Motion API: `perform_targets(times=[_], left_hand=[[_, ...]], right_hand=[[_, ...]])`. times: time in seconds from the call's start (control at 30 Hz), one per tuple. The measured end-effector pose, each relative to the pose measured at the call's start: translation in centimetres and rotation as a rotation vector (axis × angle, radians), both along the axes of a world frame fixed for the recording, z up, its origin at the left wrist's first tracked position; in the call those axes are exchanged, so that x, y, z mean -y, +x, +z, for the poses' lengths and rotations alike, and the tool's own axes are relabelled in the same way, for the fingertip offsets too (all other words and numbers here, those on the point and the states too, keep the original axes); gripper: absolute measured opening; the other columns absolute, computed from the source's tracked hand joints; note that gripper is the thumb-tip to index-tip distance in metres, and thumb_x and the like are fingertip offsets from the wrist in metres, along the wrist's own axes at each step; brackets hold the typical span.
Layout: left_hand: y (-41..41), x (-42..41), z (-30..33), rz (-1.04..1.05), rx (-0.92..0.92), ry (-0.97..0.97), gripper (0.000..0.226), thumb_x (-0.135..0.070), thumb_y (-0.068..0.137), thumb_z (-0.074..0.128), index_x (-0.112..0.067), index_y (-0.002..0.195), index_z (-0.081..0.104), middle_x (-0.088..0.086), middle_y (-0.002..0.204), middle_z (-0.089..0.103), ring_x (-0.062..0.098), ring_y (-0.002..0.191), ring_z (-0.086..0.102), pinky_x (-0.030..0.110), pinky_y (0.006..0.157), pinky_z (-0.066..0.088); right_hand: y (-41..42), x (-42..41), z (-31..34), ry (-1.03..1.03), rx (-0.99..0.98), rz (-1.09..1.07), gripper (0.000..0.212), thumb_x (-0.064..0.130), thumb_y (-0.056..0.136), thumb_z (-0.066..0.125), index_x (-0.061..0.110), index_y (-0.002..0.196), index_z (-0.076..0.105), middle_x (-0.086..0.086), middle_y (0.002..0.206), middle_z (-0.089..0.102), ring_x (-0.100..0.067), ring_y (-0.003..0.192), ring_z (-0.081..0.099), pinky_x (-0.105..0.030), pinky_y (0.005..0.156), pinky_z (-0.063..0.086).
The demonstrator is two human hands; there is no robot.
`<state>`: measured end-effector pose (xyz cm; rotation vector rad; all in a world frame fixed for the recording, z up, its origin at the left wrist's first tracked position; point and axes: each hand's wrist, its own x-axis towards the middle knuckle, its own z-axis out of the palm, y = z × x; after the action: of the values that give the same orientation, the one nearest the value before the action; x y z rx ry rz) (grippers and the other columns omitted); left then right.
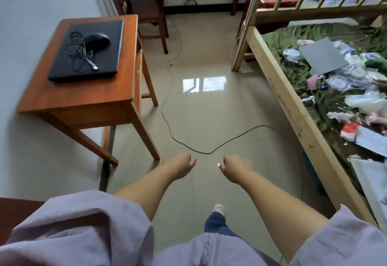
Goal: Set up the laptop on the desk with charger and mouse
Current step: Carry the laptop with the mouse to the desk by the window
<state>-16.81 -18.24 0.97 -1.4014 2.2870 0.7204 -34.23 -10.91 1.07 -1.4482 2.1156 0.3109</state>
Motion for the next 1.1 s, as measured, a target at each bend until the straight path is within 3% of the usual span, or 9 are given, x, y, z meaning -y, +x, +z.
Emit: perform_targets(times=[0.23, 0.43, 0.53, 0.6, 0.7, 0.77, 0.93, 1.03, 1.1], left_hand=[[-7.0, 9.2, 1.3, 0.113, -0.025, 0.017, 0.038, -0.041, 0.097, 0.028, -0.014, 0.085, 0.052, 0.012, 0.104, 0.065, 0.030, 0.093, 0.059, 0.031, 0.068, 0.036], [-8.2, 19.0, 0.3, 0.248, -0.066, 0.071, 0.043, -0.046, 0.096, 0.029, -0.014, 0.089, 0.056, 0.012, 0.100, 0.066, 0.029, 0.087, 0.059, 0.035, 0.073, 0.044], [-8.2, 25.6, -0.2, 0.322, -0.113, 0.059, 0.046, -0.048, 0.095, 0.029, -0.014, 0.089, 0.060, 0.013, 0.100, 0.068, 0.031, 0.090, 0.061, 0.039, 0.079, 0.049], [-8.0, 30.0, 0.3, 0.350, -0.117, 0.051, 0.045, -0.048, 0.095, 0.028, -0.016, 0.082, 0.057, 0.014, 0.100, 0.068, 0.032, 0.091, 0.061, 0.036, 0.076, 0.047], [-7.2, 36.5, 2.4, 0.417, -0.135, 0.030, 0.047, -0.046, 0.097, 0.029, -0.013, 0.091, 0.061, 0.013, 0.106, 0.067, 0.031, 0.098, 0.061, 0.034, 0.077, 0.046], [-6.2, 40.4, 3.8, 0.482, -0.179, 0.021, 0.050, -0.047, 0.096, 0.029, -0.011, 0.103, 0.063, 0.012, 0.114, 0.066, 0.030, 0.106, 0.060, 0.039, 0.088, 0.049], [-2.6, 47.4, 6.2, 0.654, -0.237, -0.045, 0.049, -0.047, 0.096, 0.028, -0.013, 0.097, 0.064, 0.008, 0.109, 0.068, 0.028, 0.099, 0.062, 0.041, 0.089, 0.050], [0.2, 50.2, 7.6, 0.817, -0.235, -0.138, 0.044, -0.045, 0.097, 0.027, -0.018, 0.081, 0.058, 0.003, 0.087, 0.061, 0.023, 0.082, 0.057, 0.033, 0.072, 0.045], [2.4, 51.6, 8.3, 0.925, -0.215, -0.209, 0.044, -0.042, 0.098, 0.027, -0.020, 0.064, 0.044, -0.001, 0.069, 0.050, 0.021, 0.068, 0.049, 0.031, 0.061, 0.037]], right_hand=[[-8.3, 11.9, 1.1, 0.002, -0.035, 0.104, 0.029, 0.026, 0.093, 0.030, 0.012, 0.092, 0.056, -0.016, 0.114, 0.063, -0.031, 0.095, 0.058, -0.032, 0.072, 0.040], [-9.8, 24.1, 0.8, -0.035, -0.004, 0.208, 0.037, 0.028, 0.094, 0.030, 0.007, 0.107, 0.057, -0.018, 0.116, 0.062, -0.034, 0.104, 0.059, -0.030, 0.072, 0.036], [-10.2, 31.4, 1.0, -0.051, -0.006, 0.253, 0.038, 0.030, 0.095, 0.030, 0.006, 0.102, 0.058, -0.019, 0.113, 0.063, -0.035, 0.100, 0.060, -0.031, 0.071, 0.037], [-10.4, 36.1, 1.6, -0.042, -0.014, 0.280, 0.038, 0.033, 0.096, 0.029, 0.008, 0.082, 0.055, -0.019, 0.109, 0.063, -0.034, 0.090, 0.058, -0.031, 0.070, 0.037], [-10.1, 43.4, 3.2, -0.045, -0.003, 0.309, 0.041, 0.035, 0.097, 0.027, 0.019, 0.059, 0.031, -0.018, 0.094, 0.059, -0.031, 0.082, 0.054, -0.031, 0.068, 0.038], [-9.4, 47.8, 4.3, -0.063, 0.001, 0.346, 0.042, 0.035, 0.098, 0.026, 0.019, 0.059, 0.029, -0.019, 0.095, 0.059, -0.032, 0.084, 0.055, -0.032, 0.069, 0.038], [-5.5, 57.7, 6.8, -0.107, 0.015, 0.505, 0.037, 0.027, 0.098, 0.025, 0.014, 0.066, 0.039, -0.007, 0.074, 0.048, -0.028, 0.076, 0.047, -0.031, 0.067, 0.041], [-2.0, 63.8, 7.5, -0.121, 0.055, 0.616, 0.027, 0.017, 0.097, 0.028, 0.007, 0.081, 0.048, -0.003, 0.072, 0.043, -0.027, 0.074, 0.046, -0.031, 0.059, 0.042], [0.7, 67.6, 7.9, -0.136, 0.050, 0.747, 0.037, 0.026, 0.098, 0.026, 0.014, 0.066, 0.041, -0.001, 0.067, 0.043, -0.023, 0.066, 0.048, -0.029, 0.053, 0.037]])
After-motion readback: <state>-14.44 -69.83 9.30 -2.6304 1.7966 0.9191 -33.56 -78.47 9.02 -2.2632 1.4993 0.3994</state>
